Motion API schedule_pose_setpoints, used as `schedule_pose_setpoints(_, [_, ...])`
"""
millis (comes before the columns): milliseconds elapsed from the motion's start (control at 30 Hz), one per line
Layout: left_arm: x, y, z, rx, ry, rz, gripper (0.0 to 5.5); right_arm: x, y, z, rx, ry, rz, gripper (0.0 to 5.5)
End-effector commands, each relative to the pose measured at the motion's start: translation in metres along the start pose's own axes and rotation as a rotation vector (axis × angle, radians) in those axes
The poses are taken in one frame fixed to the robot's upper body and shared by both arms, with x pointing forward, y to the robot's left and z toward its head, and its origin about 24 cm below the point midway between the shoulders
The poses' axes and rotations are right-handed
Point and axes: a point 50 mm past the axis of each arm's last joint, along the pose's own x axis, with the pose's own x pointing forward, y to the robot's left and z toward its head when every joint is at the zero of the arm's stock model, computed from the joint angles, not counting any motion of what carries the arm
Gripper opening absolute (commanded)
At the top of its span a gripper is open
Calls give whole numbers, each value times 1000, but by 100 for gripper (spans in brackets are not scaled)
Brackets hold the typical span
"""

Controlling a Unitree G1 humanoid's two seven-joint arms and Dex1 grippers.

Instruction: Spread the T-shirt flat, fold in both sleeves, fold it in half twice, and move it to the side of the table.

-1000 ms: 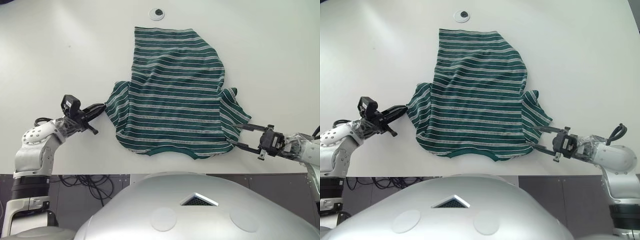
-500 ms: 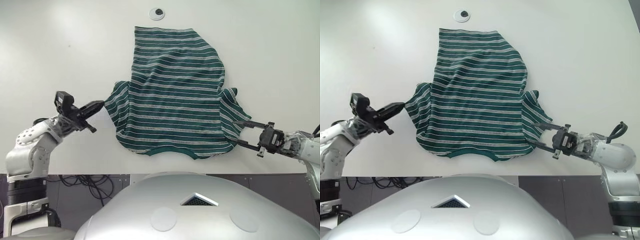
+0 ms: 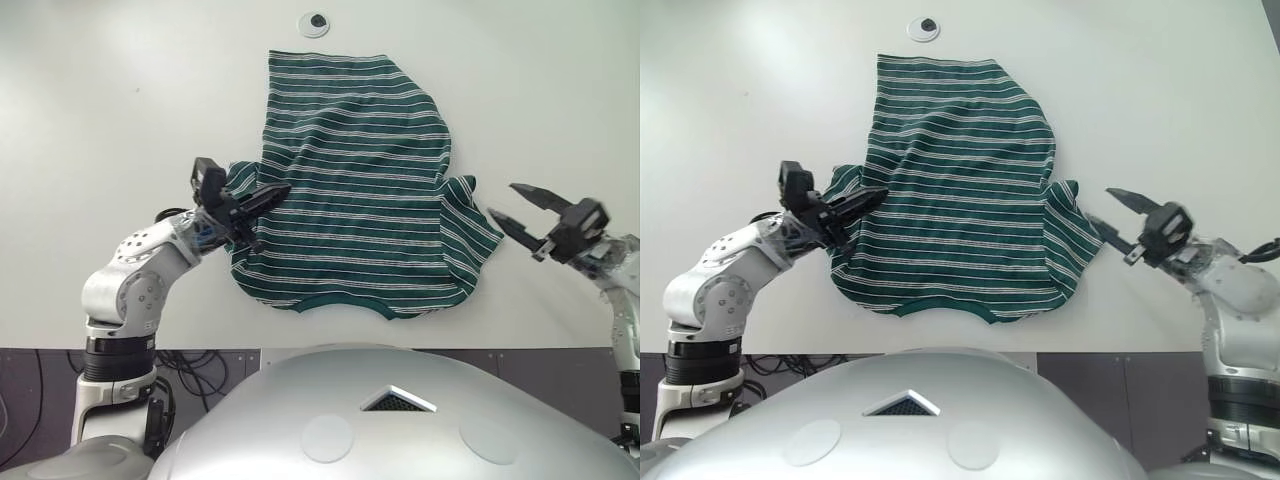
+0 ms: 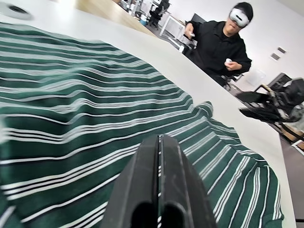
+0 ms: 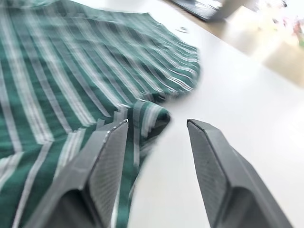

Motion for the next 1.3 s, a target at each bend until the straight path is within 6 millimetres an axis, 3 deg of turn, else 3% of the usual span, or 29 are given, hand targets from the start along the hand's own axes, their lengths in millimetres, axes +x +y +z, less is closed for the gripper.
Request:
schedule_pose_setpoints(33, [8,-3,-4,15,12,-3,2,-13,2,-16,197,77,-11,226])
schedule_pose_setpoints(200, [11,-7,-11,37,21,1,2,-24,12,-23,419,155,43,226])
schedule_pose_setpoints(300, [-5,0,3,131,-37,87,2,-29,20,-30,571,181,95,226])
schedule_pose_setpoints(467, [-41,10,23,200,-97,240,2,-31,22,-43,632,212,64,226])
schedule_pose_setpoints(667, [-85,30,6,125,-3,419,2,-38,25,-52,654,228,39,226])
schedule_pose_setpoints(833, [-102,45,-9,69,40,489,71,-42,28,-56,657,221,26,226])
schedule_pose_setpoints(1167, [-98,49,-32,-17,96,475,229,-44,32,-58,655,210,21,226])
schedule_pose_setpoints(1300, [-94,49,-32,-59,74,451,229,-43,33,-58,656,206,22,226])
